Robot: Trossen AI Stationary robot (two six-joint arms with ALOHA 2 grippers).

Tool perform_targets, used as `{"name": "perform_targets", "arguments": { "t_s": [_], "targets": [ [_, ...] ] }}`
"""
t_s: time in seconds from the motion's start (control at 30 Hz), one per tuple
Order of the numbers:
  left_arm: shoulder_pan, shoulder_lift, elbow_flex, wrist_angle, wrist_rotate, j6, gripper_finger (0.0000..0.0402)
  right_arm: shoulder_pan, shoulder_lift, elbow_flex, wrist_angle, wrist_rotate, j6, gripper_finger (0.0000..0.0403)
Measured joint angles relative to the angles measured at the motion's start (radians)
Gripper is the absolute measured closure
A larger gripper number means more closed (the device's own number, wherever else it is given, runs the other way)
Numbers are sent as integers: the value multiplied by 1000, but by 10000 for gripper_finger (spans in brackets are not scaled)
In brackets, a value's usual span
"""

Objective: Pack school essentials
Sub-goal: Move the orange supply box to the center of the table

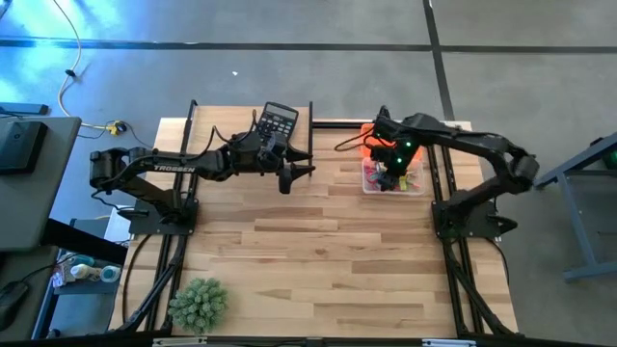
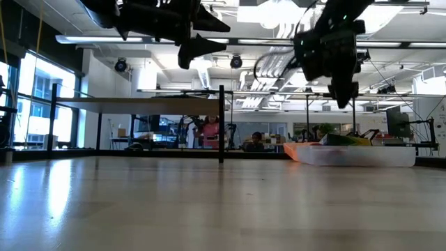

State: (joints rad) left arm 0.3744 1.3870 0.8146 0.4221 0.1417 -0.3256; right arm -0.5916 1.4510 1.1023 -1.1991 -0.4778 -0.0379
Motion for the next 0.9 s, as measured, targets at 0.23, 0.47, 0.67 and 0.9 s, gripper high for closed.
{"name": "perform_targets", "arguments": {
  "t_s": [0.23,0.47,0.67,0.9],
  "targets": [
    [0,-1,0,-12,0,0,183,52,-199,-6,91,297,161,253],
    [0,-1,0,-17,0,22,183,67,-355,-238,301,331,173,253],
    [0,-1,0,-24,0,23,183,110,-424,-414,438,303,112,253],
    [0,-1,0,-41,0,23,183,158,-412,-415,499,379,58,253]
  ]
}}
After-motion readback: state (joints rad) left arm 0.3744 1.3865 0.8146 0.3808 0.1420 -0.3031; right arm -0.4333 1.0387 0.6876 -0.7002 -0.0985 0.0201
